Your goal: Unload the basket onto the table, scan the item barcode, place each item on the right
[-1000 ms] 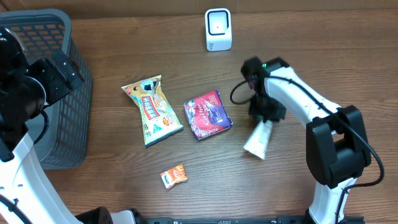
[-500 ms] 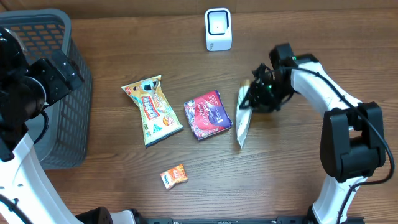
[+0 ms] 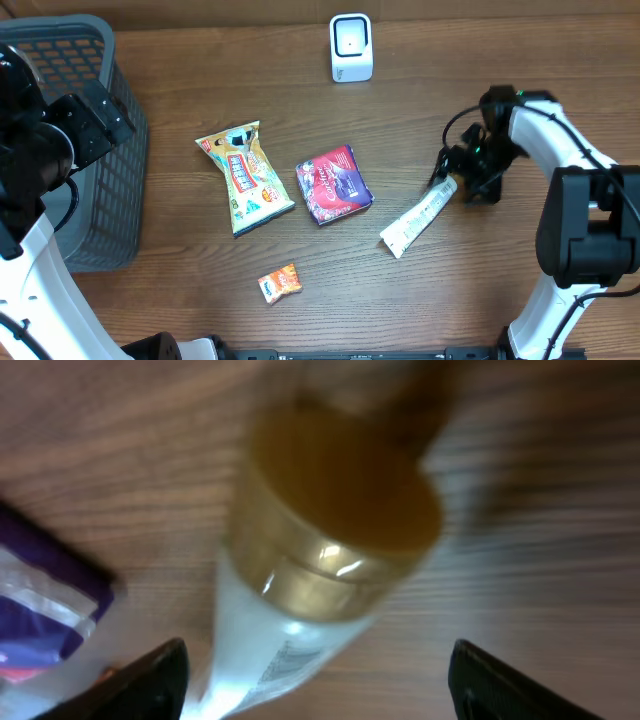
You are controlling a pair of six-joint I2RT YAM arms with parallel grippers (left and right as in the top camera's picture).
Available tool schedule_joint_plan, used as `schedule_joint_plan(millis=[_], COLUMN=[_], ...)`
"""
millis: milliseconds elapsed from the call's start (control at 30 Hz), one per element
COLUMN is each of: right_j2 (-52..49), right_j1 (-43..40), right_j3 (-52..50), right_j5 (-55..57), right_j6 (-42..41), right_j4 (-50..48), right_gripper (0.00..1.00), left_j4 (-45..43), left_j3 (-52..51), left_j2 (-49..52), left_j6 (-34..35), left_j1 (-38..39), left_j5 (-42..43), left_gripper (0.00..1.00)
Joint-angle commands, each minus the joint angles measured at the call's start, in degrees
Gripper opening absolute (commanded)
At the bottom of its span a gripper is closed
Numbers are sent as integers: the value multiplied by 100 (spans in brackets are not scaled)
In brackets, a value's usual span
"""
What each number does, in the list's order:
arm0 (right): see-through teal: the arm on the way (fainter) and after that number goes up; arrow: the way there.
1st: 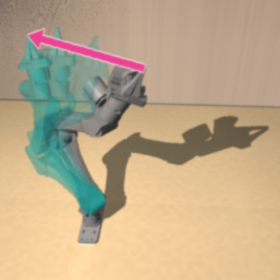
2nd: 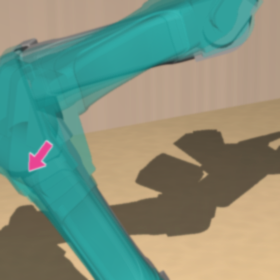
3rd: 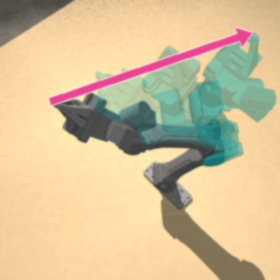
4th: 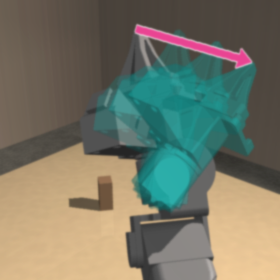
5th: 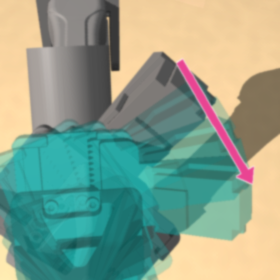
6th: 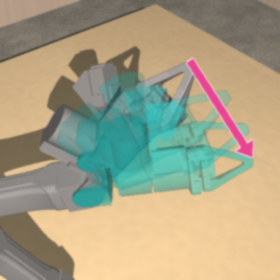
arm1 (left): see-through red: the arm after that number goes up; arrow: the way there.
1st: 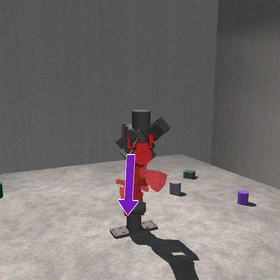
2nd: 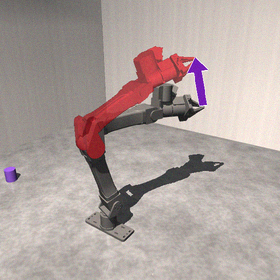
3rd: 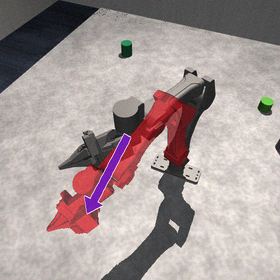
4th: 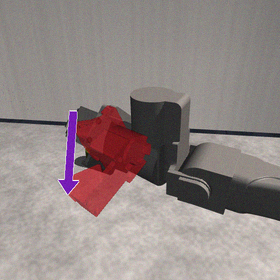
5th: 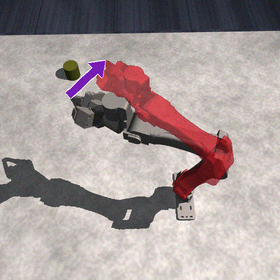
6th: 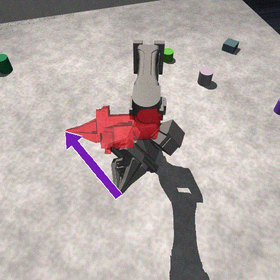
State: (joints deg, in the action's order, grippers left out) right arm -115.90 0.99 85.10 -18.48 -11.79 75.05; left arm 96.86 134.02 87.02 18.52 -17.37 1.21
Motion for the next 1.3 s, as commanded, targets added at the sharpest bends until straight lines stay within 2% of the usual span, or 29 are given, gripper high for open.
schedule_joint_plan(millis=[0,100,233,333,400,433,567,700,800,833,867,900,967,1067,1133,1267], right_j2=[81,81,81,81,79,76,74,70,70,70,70,70,70,70,70,83], right_j1=[94,278,774,1333,1659,1941,2441,2623,2594,2588,2590,2590,2588,2588,2570,2465], right_j3=[868,1338,1392,1379,1309,1193,776,-26,-354,-420,-431,-431,-420,-195,81,892], right_j5=[892,789,656,1582,2367,2911,3628,3628,3582,3578,3578,3578,3497,3314,3237,2697], right_j6=[-37,-44,-190,-988,-1519,-1993,-2826,-3080,-3209,-3307,-3322,-3320,-3307,-3075,-2973,-2352], right_j4=[496,944,1060,1062,1056,1045,968,254,103,107,96,83,46,107,236,577], right_gripper=[84,85,85,86,93,96,99,99,96,89,73,66,37,14,5,3], left_j4=[-7,-7,-7,-7,-7,-7,-7,-7,-7,-7,-7,-7,-7,-7,-7,-7], left_j3=[22,22,22,22,22,22,22,22,22,22,22,22,22,22,22,22], left_j2=[-9,-9,-9,-9,-9,-9,-9,-9,-9,-9,-9,-9,-9,-9,-9,-9], left_j6=[79,79,79,79,79,79,79,79,79,79,79,79,79,79,79,79], left_j1=[-35,-35,-35,-35,-35,-35,-35,-35,-35,-35,-35,-35,-35,-35,-35,-35], left_j5=[-59,-59,-59,-59,-59,-59,-59,-59,-59,-59,-59,-59,-59,-59,-59,-59], left_gripper=[100,100,100,100,100,100,100,100,100,100,100,100,100,100,100,100])
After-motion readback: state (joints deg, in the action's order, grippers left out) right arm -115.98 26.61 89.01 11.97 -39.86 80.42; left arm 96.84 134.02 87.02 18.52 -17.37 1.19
